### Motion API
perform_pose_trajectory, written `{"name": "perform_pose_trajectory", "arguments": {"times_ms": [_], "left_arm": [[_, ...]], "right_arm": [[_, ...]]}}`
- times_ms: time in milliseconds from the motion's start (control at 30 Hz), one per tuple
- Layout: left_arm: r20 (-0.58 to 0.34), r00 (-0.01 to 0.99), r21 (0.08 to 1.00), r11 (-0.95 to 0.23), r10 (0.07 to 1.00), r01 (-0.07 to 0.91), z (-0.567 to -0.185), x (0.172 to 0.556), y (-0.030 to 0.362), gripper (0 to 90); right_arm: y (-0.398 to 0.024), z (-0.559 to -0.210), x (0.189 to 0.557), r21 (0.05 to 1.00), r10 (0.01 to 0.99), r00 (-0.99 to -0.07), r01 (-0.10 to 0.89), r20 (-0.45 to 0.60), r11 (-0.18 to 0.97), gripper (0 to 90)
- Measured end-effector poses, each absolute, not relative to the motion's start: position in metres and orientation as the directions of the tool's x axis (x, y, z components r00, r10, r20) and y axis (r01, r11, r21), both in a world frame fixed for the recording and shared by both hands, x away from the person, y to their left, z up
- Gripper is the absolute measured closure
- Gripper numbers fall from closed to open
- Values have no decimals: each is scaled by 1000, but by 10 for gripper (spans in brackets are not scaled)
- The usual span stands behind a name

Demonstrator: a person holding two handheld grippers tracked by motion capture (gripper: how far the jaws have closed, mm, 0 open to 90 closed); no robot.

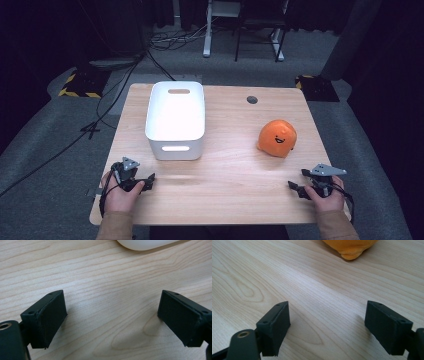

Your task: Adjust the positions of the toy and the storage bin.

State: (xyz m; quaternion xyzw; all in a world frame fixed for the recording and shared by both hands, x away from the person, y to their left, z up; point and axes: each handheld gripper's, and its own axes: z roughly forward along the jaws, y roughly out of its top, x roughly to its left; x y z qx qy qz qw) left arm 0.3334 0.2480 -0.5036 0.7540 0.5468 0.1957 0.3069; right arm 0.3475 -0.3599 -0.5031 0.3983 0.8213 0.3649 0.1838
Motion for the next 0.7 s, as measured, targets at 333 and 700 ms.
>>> {"name": "perform_pose_trajectory", "arguments": {"times_ms": [333, 700], "left_arm": [[-100, 337, 679, -183, 936, 711, -486, 335, 251, 189], [-139, 357, 735, -146, 924, 663, -445, 331, 252, 193]], "right_arm": [[-360, -503, 347, 746, 788, -615, 519, -12, 417, 206], [-360, -503, 347, 746, 788, -615, 519, -12, 417, 206]]}}
